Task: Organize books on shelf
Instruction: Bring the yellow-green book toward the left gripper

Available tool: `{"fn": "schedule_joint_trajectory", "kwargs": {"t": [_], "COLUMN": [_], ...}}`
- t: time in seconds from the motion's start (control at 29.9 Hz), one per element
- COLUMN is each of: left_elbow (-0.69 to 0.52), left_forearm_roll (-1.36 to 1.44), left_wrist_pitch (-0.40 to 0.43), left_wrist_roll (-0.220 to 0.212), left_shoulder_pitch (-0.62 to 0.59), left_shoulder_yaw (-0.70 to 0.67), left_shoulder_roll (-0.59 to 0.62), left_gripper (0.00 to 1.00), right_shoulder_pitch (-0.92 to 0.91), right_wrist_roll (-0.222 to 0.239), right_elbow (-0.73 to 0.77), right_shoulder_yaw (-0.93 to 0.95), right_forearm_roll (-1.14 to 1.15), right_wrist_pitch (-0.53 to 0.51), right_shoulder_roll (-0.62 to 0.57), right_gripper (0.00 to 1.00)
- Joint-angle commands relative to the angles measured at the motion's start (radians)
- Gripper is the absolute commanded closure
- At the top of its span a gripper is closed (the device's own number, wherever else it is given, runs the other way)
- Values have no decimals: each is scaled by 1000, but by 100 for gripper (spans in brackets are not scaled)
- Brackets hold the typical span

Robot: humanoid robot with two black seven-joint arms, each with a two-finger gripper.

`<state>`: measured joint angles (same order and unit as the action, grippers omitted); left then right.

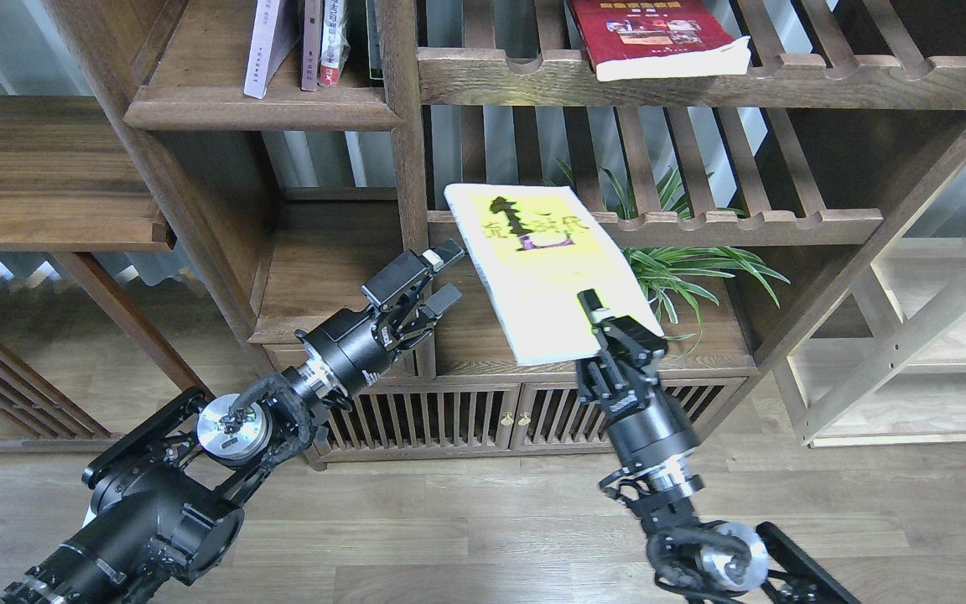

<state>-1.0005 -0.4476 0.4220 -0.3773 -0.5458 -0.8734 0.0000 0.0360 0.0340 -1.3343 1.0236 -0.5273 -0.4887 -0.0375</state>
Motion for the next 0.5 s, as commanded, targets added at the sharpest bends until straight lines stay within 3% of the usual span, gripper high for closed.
{"fn": "schedule_joint_trajectory", "kwargs": {"t": [0.0,0.2,0.47], "left_elbow": [3,2,-7], "left_forearm_roll": [-19,-69,-72], "left_wrist_pitch": [-2,-2,-11], "left_wrist_roll": [-29,-92,-98], "left_shoulder_pitch": [-5,-2,-5], "left_shoulder_yaw": [-1,10,13], "left_shoulder_roll": [0,0,0], "left_gripper": [4,9,10], "right_shoulder_pitch": [1,-2,-1], "right_wrist_roll": [1,3,10], "right_elbow": [1,1,4], "right_shoulder_yaw": [-10,-43,-73], "right_forearm_roll": [15,43,63], "right_wrist_pitch": [0,0,0], "right_shoulder_roll": [16,22,22], "right_gripper": [98,98,97]}}
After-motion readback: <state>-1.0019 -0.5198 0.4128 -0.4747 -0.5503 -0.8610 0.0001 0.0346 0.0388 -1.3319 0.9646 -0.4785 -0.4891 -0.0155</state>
